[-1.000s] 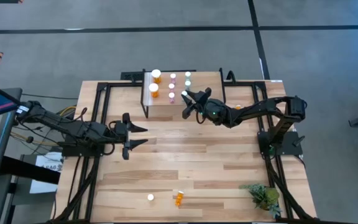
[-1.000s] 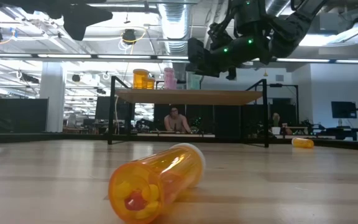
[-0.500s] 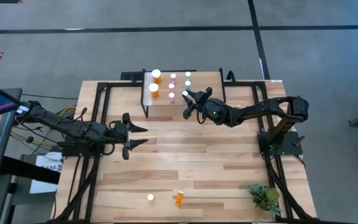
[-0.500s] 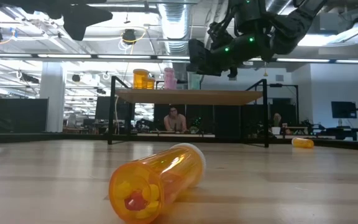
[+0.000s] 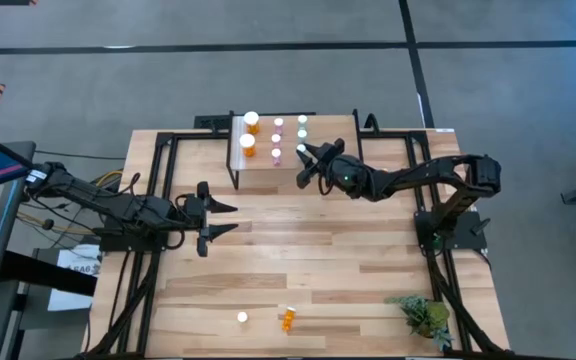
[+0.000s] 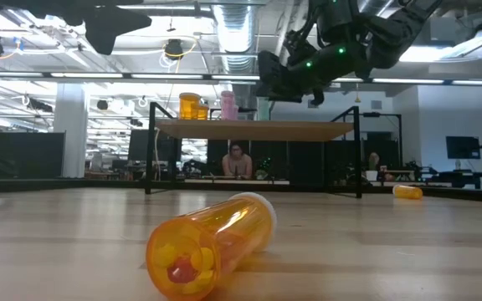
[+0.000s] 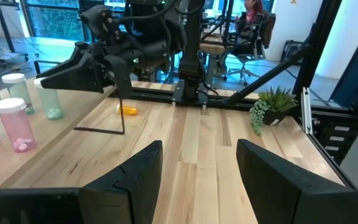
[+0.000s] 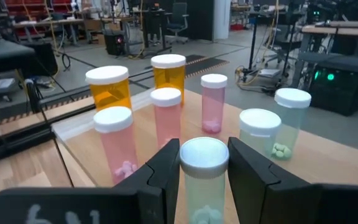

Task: Pick and place medicine bottles onto shelf by color
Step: Put the small blue pill bottle aligned with other small blue pill bottles on the shelf, then put the top small orange pill bottle on the shelf

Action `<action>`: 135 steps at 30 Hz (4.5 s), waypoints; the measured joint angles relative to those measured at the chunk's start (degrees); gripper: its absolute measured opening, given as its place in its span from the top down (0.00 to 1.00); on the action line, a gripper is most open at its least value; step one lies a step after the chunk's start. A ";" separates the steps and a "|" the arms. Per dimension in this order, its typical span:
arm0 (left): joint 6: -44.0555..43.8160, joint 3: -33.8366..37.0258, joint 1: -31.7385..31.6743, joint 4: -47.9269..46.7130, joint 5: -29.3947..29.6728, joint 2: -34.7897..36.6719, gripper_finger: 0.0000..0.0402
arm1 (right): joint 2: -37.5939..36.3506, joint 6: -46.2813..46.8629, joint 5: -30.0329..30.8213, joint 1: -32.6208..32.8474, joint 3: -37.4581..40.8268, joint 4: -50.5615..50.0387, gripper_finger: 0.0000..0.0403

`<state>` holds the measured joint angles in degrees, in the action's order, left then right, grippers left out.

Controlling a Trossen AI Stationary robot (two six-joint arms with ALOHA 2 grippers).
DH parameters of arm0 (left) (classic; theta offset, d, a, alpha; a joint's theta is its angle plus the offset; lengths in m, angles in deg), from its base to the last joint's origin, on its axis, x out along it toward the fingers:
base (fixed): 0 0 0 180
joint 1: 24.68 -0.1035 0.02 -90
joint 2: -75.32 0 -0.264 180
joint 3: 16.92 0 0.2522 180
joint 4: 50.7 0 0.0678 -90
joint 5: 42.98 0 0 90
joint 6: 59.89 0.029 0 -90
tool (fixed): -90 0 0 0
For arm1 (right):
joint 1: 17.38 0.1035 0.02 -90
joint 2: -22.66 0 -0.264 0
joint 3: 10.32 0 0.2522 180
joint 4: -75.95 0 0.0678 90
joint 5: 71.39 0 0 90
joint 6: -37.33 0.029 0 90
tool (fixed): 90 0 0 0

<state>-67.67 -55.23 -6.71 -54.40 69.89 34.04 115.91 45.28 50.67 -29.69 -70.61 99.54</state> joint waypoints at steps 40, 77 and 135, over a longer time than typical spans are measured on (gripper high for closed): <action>-0.01 0.00 0.01 -0.03 0.02 0.00 0.52 | 0.13 1.19 -0.86 2.01 0.14 -1.96 0.45; -0.25 0.00 0.01 -0.07 -0.02 0.02 0.52 | -8.85 4.74 4.39 3.61 -0.01 -20.04 0.43; -1.28 0.00 0.01 -0.02 -1.05 -0.13 0.52 | -24.77 31.81 -7.99 -16.75 20.32 -66.81 0.43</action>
<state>-68.95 -55.23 -6.70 -54.42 68.84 33.91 91.15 77.09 42.68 -46.44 -50.30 32.73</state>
